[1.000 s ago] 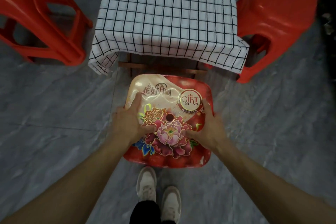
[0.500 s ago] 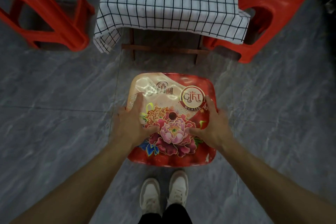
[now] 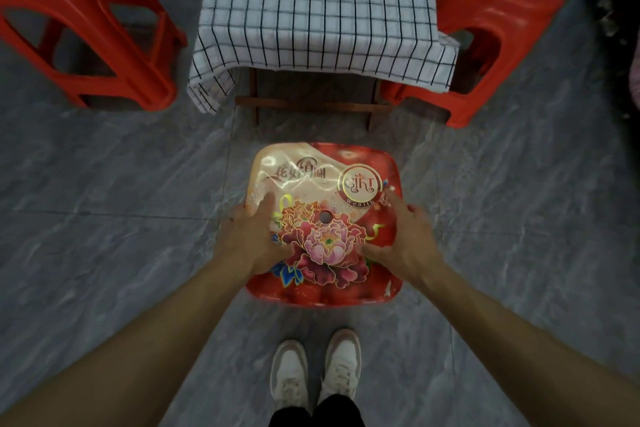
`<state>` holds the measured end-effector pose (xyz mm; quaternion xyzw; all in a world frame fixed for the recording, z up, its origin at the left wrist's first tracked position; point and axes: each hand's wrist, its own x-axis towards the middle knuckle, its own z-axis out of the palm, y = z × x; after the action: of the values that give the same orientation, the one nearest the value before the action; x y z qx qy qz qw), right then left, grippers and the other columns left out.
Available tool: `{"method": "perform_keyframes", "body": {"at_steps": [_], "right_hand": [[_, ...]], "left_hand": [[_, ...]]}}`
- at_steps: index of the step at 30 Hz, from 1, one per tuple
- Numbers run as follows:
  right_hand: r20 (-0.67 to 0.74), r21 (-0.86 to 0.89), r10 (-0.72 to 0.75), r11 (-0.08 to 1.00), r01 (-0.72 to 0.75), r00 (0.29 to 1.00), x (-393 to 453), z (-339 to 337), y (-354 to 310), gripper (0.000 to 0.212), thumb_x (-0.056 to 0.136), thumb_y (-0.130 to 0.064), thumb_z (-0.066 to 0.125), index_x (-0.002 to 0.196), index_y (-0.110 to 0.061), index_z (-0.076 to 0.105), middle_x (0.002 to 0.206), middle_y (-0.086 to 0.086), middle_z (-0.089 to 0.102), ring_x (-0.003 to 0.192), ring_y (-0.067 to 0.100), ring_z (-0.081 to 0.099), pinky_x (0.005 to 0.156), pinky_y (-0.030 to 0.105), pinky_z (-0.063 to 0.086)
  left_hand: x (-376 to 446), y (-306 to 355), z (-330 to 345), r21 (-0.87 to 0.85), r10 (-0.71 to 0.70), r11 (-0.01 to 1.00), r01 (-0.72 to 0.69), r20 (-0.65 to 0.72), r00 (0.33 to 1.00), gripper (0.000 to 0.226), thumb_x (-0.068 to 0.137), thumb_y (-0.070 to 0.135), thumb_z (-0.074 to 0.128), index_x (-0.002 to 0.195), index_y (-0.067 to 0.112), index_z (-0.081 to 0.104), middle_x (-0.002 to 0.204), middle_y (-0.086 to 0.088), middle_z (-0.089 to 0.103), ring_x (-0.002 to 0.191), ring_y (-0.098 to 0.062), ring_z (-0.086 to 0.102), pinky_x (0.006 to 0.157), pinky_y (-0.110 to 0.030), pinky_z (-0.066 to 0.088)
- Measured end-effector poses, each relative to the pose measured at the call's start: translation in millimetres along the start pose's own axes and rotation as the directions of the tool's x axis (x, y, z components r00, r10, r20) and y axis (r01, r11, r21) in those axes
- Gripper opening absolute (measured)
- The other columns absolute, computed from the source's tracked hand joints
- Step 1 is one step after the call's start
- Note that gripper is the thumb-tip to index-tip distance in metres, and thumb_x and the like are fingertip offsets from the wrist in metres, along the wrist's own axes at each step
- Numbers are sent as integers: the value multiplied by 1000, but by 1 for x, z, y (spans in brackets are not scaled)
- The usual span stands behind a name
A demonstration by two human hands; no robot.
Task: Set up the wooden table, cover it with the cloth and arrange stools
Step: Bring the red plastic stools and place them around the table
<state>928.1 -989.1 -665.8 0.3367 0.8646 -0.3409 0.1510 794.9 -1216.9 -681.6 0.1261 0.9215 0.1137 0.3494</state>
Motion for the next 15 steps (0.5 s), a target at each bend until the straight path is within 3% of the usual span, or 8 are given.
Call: {"method": "perform_keyframes", "body": {"at_steps": [5,8,15], "right_hand": [[7,9,-13,1000,13,1000,-32,-54,-38,107,64,-50,87,150,-36,25,153,15,27,138,35,37,111,51,39],[-2,-11,-47,999,47,999,-57,-93,-72,102,67,-47,86,149,-31,30,149,13,33,137,33,38,110,48,37],[20,-79,-128,988,130,992,-144,-182,-143,87,76,-48,80,147,-26,35,145,13,44,135,30,39,108,40,36]], "left_hand": [[-47,12,-51,-9,55,998,-56,-19,998,115,65,46,85,153,41,12,149,-11,36,136,-34,37,107,-50,41],[-79,20,-90,-11,53,999,-54,-62,997,109,61,51,85,148,45,20,144,-11,41,131,-34,41,102,-49,45],[-195,52,-160,5,114,993,-114,-84,990,98,73,57,75,150,37,17,144,-14,42,129,-37,44,105,-45,42]]}}
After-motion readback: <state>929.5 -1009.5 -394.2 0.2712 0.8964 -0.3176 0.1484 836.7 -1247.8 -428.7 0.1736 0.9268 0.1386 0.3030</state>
